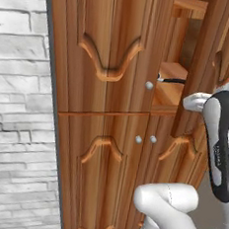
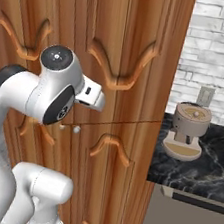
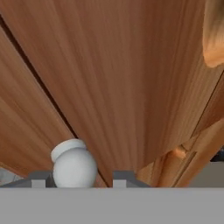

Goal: Retrieve the pan from the cabinet, then place the raw meat into the pan to avoid contamination.

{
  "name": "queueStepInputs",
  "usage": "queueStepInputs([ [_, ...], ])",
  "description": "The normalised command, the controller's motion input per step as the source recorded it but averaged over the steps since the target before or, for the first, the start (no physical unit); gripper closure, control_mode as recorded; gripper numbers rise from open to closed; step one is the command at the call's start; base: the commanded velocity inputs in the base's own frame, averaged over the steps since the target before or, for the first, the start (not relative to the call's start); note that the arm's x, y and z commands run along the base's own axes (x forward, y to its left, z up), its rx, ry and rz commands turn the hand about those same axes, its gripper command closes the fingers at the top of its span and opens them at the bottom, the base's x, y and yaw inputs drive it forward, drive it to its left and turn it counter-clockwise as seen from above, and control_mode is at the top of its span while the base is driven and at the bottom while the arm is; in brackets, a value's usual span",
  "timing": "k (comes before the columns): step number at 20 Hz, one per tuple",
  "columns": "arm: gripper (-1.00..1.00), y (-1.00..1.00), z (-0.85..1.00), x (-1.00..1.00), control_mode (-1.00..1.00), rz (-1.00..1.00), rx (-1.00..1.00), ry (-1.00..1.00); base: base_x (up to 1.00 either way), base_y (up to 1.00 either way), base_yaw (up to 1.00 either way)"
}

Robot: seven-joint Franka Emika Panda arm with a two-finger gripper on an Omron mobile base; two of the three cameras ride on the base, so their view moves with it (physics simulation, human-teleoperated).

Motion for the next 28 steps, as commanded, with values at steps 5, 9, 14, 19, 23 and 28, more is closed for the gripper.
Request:
queueStepInputs([
  [5, 1.00, -0.62, 0.00, -0.66, -1.00, 0.00, 0.09, 0.00, 0.00, 0.00, 0.00],
  [9, 1.00, -0.67, 0.00, -0.58, -1.00, 0.00, 0.08, 0.00, 0.00, 0.00, 0.00],
  [14, 1.00, -0.68, 0.00, -0.48, -1.00, 0.00, 0.04, 0.00, 0.00, 0.00, 0.00],
  [19, 1.00, -0.71, 0.00, -0.39, -1.00, 0.00, 0.02, 0.00, 0.00, 0.00, 0.00],
  [23, 1.00, -0.14, 0.00, -0.10, -1.00, 0.01, 0.00, -0.06, 0.00, 0.00, 0.00],
  [28, -1.00, 0.00, 0.00, -0.02, -1.00, 0.00, 0.00, 0.00, 0.00, 0.00, 0.00],
])
